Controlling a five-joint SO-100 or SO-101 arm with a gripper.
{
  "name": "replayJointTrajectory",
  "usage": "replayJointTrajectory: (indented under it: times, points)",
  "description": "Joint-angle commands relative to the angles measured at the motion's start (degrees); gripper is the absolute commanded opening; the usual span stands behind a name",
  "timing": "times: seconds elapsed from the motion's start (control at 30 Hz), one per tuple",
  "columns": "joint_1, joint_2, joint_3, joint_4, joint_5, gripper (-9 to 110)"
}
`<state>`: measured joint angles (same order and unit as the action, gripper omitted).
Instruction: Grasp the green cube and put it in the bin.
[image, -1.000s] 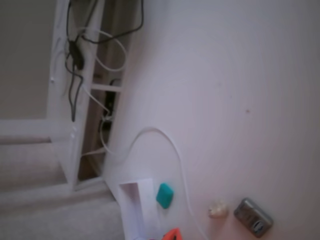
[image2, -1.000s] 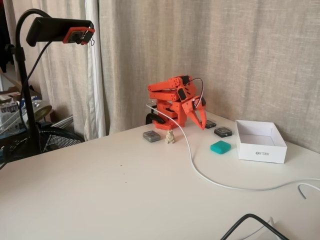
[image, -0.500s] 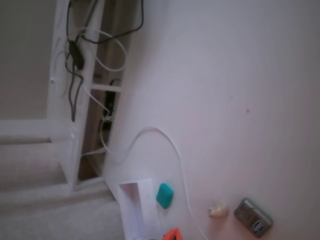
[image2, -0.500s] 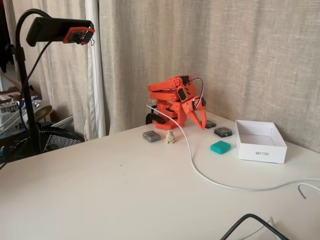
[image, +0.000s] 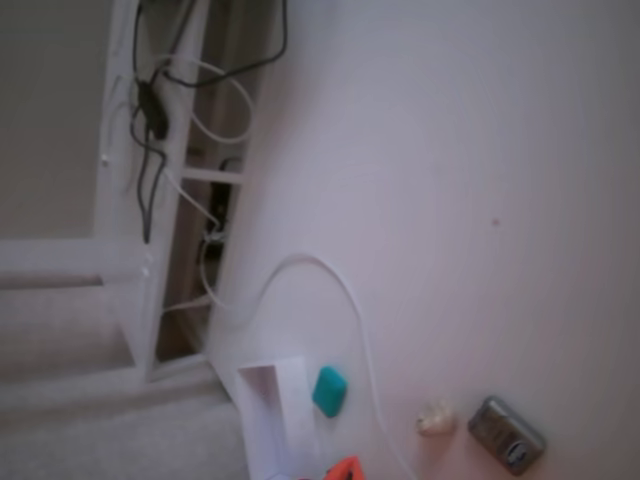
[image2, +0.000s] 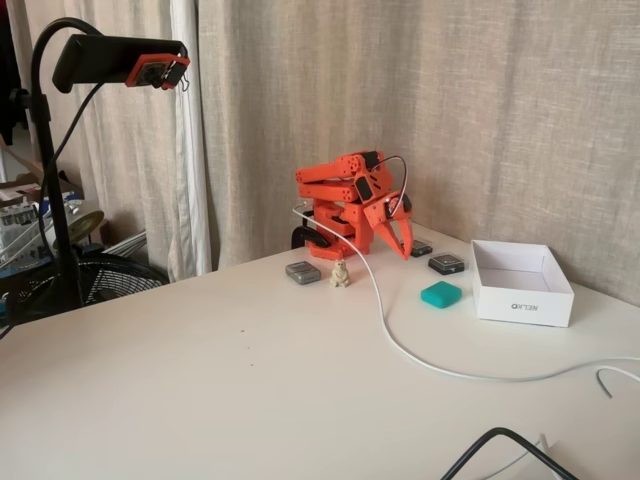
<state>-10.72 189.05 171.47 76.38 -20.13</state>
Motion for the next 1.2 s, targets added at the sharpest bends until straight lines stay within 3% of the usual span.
replayJointTrajectory:
  times: [0.0,0.5,0.63,0.8,1.03,1.17]
  points:
    - [-0.1,0.6,-2.6,0.2,0.1,-8]
    - [-1.7,0.5,-2.6,-0.2,-0.6,-7]
    - [-1.6,-9.9,-7.2,-8.6,-0.6,0]
    - [-6.4,-31.7,-34.9,-9.3,5.9,5]
    - [-9.8,-54.8,-79.2,3.6,8.8,18]
    - [-10.4,-64.1,-100.0,17.3,8.9,26]
